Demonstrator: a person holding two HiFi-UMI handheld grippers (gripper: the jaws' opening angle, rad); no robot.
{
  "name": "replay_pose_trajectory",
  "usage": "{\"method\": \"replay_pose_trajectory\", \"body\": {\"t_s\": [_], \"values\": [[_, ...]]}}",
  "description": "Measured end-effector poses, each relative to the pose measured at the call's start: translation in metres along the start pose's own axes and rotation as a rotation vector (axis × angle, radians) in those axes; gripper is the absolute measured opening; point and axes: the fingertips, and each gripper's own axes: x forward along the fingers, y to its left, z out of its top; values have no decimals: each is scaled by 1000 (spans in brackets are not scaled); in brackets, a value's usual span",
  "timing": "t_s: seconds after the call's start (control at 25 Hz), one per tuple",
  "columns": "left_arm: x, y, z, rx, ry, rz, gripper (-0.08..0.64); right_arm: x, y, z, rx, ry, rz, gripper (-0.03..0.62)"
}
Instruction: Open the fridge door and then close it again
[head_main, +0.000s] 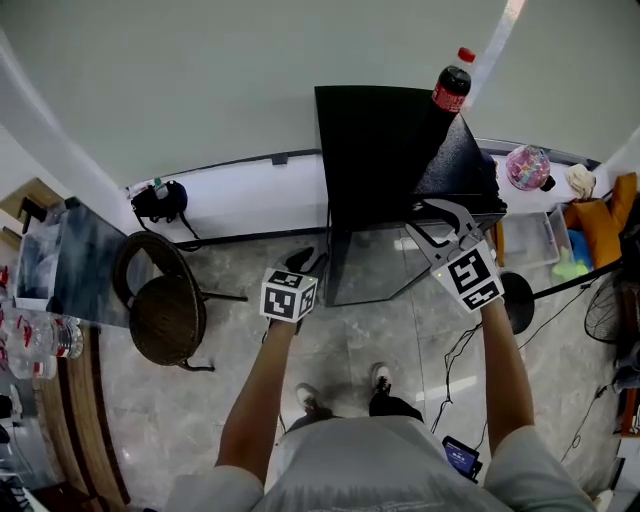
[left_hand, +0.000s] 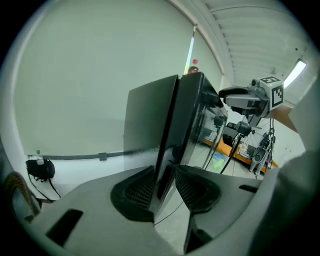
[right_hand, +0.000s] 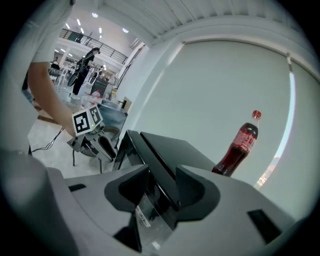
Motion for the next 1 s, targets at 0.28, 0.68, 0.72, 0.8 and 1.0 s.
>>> {"method": "replay_pose_trajectory", "body": {"t_s": [0.28, 0.68, 0.72, 0.8, 1.0], "values": [[-49, 12, 53, 124, -77, 93, 123, -32, -26, 20, 211, -173, -105, 109], [-127, -17, 134, 248, -264, 193, 20, -60, -25, 30, 268, -251, -133, 2], [-134, -20, 139, 259, -281, 199, 18, -63, -23, 35, 259, -259, -125, -2], [-149, -27, 149, 273, -315, 212, 15, -68, -21, 45, 241, -275, -109, -2], [-179, -46, 171, 340, -380, 227, 12, -84, -23, 71, 206, -324, -103, -3]]}}
